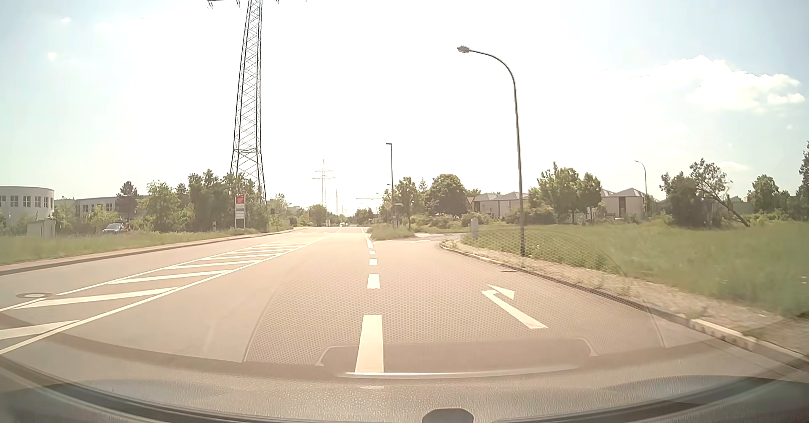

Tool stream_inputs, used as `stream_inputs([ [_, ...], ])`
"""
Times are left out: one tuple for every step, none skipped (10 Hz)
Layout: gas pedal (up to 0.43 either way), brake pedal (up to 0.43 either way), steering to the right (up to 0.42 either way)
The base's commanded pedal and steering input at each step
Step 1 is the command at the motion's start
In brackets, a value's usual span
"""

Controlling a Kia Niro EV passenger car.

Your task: Follow the waypoints while adhering to traffic rules and regulations

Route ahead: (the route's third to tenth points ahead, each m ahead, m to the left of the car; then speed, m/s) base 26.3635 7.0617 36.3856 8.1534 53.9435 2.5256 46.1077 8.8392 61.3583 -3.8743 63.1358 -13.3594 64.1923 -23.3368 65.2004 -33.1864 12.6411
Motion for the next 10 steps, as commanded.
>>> stream_inputs([
  [0.000, 0.000, -0.013],
  [0.000, 0.000, -0.013],
  [0.000, 0.000, -0.013],
  [0.000, 0.000, -0.012],
  [0.000, 0.000, -0.010],
  [0.000, 0.000, -0.008],
  [0.000, 0.000, -0.005],
  [0.000, 0.006, -0.001],
  [0.000, 0.018, 0.002],
  [0.000, 0.030, 0.002],
])
